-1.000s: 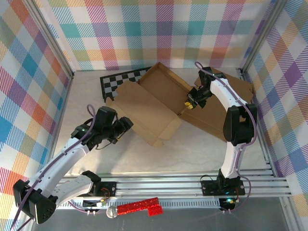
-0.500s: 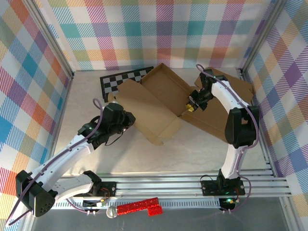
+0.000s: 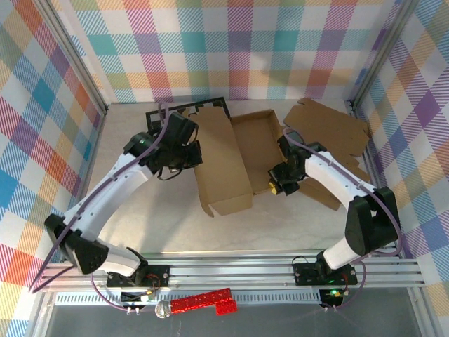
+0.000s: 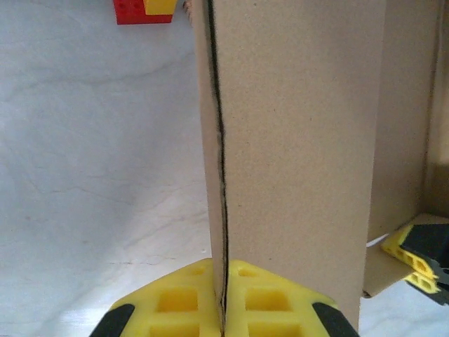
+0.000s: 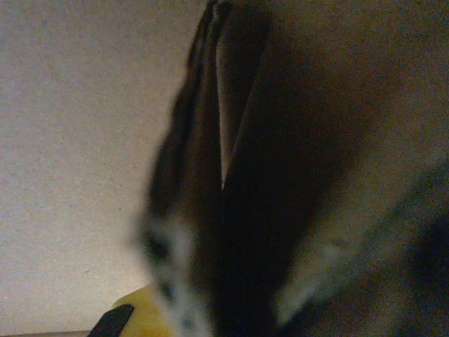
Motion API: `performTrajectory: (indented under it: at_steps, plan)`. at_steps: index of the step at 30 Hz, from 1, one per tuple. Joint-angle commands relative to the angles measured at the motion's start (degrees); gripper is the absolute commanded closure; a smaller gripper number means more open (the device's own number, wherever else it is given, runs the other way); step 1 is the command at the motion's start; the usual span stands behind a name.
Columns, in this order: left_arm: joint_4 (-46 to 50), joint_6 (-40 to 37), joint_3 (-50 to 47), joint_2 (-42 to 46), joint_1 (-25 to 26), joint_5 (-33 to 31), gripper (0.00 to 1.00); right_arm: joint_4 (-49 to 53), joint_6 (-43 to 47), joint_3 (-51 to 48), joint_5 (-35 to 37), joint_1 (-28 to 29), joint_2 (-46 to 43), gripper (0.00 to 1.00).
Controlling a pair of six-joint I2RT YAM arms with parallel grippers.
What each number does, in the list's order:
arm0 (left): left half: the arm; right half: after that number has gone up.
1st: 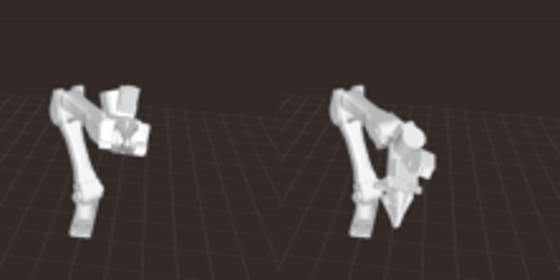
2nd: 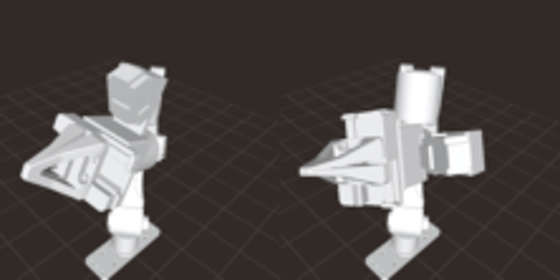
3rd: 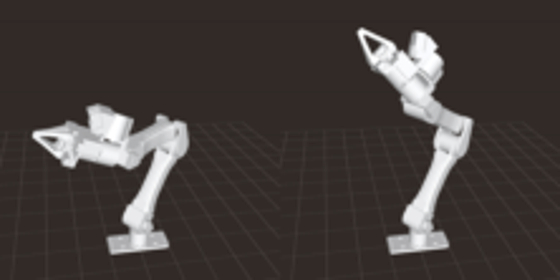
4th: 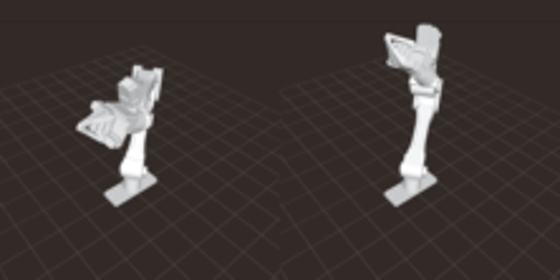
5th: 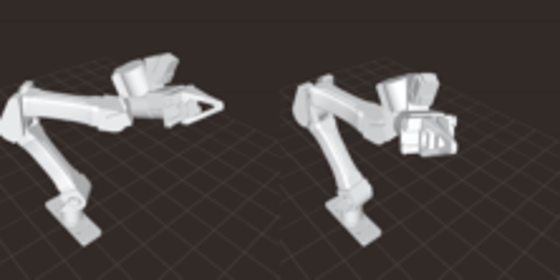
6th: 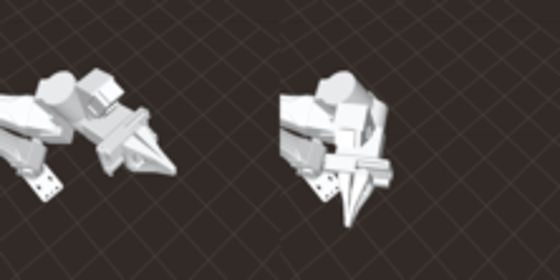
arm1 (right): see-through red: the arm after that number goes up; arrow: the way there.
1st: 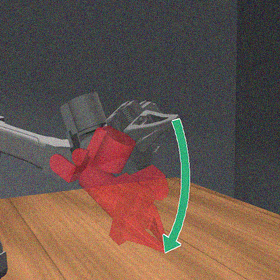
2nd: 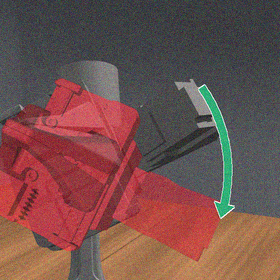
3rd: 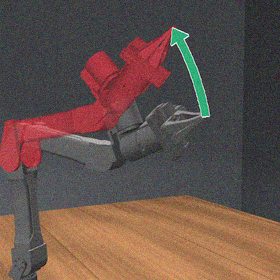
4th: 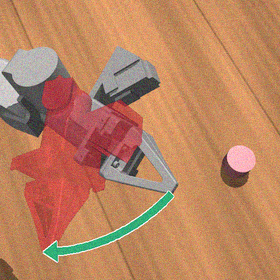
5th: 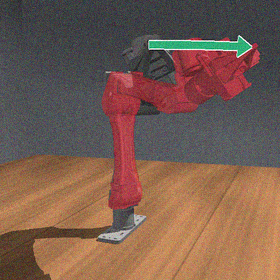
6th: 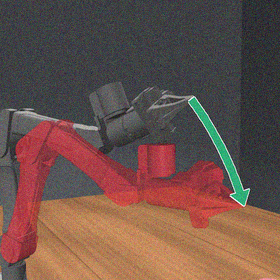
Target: Fold the paper box
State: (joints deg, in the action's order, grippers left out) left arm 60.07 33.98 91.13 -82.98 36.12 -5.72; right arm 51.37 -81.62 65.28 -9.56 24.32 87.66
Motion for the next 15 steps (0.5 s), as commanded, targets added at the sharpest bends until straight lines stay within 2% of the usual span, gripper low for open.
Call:
performTrajectory:
  at_steps: [1,6,15]
  plan:
    - [7.9,-12.6,7.0,-4.9,0.2,0.0,1.00,0.4,-9.7,-0.1,-3.3,4.5,-0.5,1.00]
    - [11.3,-21.9,13.7,-9.1,0.3,-4.1,1.00,-2.4,-14.5,-0.8,-7.0,8.7,2.2,0.98]
    - [7.9,-33.8,13.3,-9.8,0.5,-6.6,1.00,-4.8,-18.6,-0.1,-10.4,14.0,7.8,0.93]
